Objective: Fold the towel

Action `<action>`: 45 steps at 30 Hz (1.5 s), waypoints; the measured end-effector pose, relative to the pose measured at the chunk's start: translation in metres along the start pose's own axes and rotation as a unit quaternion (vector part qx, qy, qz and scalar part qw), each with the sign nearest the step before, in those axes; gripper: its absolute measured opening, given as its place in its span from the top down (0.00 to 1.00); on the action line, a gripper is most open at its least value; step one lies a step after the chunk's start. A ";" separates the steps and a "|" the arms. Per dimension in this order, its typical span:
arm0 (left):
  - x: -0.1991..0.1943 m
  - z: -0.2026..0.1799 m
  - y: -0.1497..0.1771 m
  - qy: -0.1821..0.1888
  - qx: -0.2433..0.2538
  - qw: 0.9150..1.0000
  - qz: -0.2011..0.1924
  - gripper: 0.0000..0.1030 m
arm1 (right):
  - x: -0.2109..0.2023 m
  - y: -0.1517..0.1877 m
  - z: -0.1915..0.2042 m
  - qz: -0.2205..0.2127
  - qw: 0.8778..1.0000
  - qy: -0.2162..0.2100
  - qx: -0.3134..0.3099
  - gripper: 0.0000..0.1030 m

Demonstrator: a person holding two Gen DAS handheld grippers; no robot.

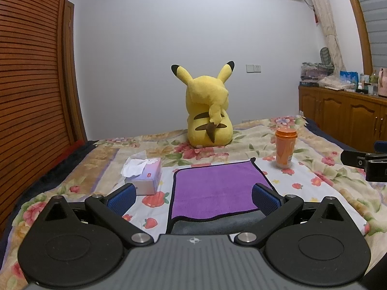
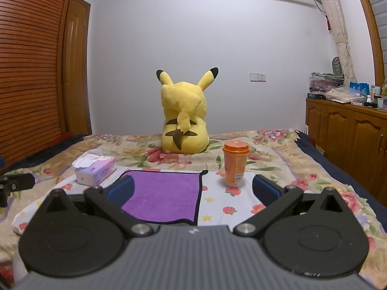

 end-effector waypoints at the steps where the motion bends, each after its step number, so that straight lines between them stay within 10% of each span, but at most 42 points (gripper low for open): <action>1: 0.000 0.001 0.002 0.000 0.002 1.000 0.002 0.00 | -0.002 0.001 0.002 0.001 1.000 0.001 -0.001 0.00; 45: 0.106 0.007 0.021 0.038 0.025 0.991 0.127 0.00 | 0.077 0.022 0.024 0.094 0.995 -0.027 -0.027 0.00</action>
Point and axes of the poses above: each gripper's, at about its wrist camera, not at the fingertips, and x roughly the way its jaws point, z to its left, y to its underside, the point moved 1 cm from there along x, roughly the way its jaws point, and after that the axes turned 5 degrees about -z, right-handed, at the moved point
